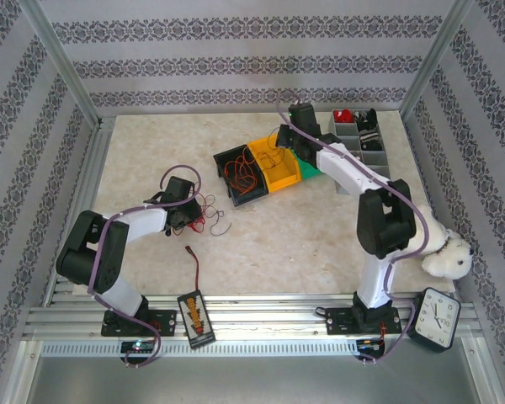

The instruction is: Untangle the cables

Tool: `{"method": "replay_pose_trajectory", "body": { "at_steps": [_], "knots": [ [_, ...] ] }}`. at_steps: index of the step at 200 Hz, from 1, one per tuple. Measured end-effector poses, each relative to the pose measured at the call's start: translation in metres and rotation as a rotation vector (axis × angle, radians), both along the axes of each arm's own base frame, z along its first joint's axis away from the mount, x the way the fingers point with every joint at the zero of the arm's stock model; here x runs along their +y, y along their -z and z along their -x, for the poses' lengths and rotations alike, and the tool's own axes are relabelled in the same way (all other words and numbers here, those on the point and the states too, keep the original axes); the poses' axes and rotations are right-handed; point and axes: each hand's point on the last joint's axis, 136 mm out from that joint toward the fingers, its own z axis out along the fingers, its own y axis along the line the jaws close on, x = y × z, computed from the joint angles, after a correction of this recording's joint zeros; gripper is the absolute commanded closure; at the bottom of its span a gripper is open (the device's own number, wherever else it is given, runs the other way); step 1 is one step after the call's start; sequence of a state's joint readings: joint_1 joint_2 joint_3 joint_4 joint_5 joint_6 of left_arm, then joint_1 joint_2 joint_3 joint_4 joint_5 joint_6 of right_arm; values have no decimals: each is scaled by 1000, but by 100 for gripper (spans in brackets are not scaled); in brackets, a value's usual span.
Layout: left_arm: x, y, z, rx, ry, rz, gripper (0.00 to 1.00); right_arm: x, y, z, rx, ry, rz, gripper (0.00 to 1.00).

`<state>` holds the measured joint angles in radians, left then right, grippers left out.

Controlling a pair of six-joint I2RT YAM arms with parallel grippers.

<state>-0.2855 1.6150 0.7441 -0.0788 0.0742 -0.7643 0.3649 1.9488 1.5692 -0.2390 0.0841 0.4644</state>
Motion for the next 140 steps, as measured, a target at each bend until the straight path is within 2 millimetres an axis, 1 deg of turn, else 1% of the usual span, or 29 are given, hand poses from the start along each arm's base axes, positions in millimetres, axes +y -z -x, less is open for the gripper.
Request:
{"method": "replay_pose_trajectory", "body": {
  "at_steps": [13, 30, 42, 66, 90, 116, 127, 140],
  "knots": [
    [0, 0, -1, -1, 0, 1, 100, 3, 20, 2, 52, -12, -1, 87],
    [0, 0, -1, -1, 1, 1, 100, 7, 33, 6, 98, -23, -11, 72],
    [-1, 0, -1, 0, 3, 3, 100, 7, 36, 8, 113, -26, -17, 64],
    [-1, 0, -1, 1, 8, 9, 100, 9, 27, 12, 100, -26, -30, 53],
    [-3, -1, -1, 1, 24, 13, 100, 6, 11, 22, 77, -34, -32, 50],
    [-2, -1, -1, 0, 30, 13, 100, 4, -9, 30, 39, -44, -39, 52],
    [-2, -1, -1, 0, 33, 15, 100, 3, -11, 36, 35, -57, -43, 52],
    [-2, -1, -1, 0, 33, 17, 100, 5, -8, 44, 47, -75, -52, 53]
  ]
}}
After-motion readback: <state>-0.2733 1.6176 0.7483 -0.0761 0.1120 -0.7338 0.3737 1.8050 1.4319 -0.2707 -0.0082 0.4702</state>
